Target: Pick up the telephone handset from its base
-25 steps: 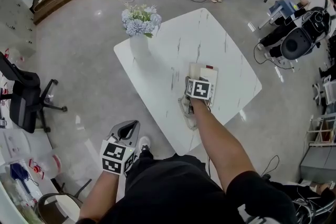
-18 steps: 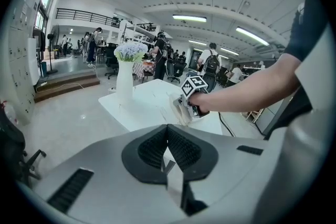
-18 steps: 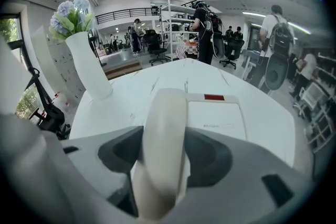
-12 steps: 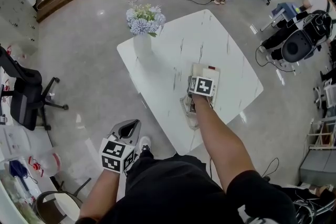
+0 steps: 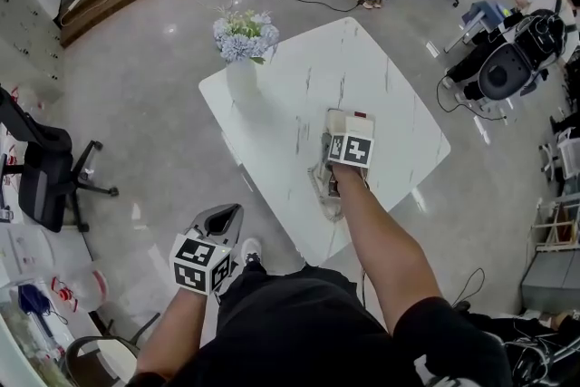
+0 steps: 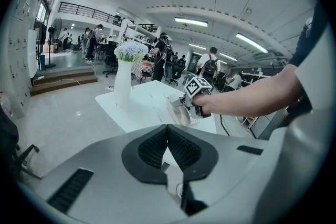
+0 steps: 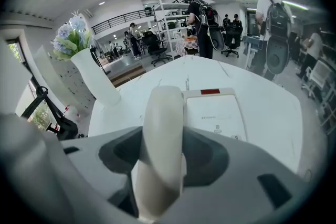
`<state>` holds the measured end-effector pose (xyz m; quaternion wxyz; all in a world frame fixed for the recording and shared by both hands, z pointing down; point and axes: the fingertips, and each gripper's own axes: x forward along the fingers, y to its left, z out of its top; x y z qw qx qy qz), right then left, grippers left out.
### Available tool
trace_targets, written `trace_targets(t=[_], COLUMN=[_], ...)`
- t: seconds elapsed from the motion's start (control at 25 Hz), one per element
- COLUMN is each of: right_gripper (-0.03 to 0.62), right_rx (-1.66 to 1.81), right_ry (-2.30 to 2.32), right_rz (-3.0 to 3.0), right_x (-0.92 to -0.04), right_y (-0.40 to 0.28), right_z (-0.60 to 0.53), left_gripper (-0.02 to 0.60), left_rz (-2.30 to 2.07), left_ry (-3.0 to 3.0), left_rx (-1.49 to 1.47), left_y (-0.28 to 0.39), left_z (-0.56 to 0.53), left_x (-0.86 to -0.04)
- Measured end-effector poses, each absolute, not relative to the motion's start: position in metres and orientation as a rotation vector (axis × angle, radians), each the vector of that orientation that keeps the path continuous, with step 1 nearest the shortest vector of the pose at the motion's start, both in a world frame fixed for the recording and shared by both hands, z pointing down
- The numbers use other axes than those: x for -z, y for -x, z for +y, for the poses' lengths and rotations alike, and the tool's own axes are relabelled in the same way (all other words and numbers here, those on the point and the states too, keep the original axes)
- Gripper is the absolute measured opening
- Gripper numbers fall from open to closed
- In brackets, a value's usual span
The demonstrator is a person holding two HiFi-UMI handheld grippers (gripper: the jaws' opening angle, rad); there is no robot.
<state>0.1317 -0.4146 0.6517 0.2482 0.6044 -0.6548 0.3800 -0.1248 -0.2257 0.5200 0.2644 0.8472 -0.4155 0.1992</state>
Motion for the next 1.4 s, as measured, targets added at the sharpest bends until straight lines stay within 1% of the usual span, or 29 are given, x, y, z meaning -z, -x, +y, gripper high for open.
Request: trace_targets(t=[0.4, 0.84, 1.12, 1.4], right_gripper=[0.221, 0.222, 0.222, 0.222], right_rx=[-1.02, -0.948, -0.921, -0.879], right_ry=[-1.63, -1.603, -1.623, -1.635], right_rz=[-1.915, -2.121, -2.261, -2.398], right_x=[-0.612, -0.544, -0.495, -0.458], right_y=[-0.125, -0.123, -0.125, -0.139], right_z=[-0.395, -0.356, -0.326, -0.288], left_gripper=[0.003, 0.003, 0.003, 0.003], left_rz=[-1.112, -0.995, -0.954, -0.944], left_ry=[-2.318, -2.394, -2.462, -2.513], left_rx=[-0.523, -0.576, -0.574, -0.552], left_y=[0.117, 0.074, 0.047, 0.031], left_z=[-0.234, -0.228, -0.235, -0.238], left_x=[-0.514, -0.518, -0.506, -0.495])
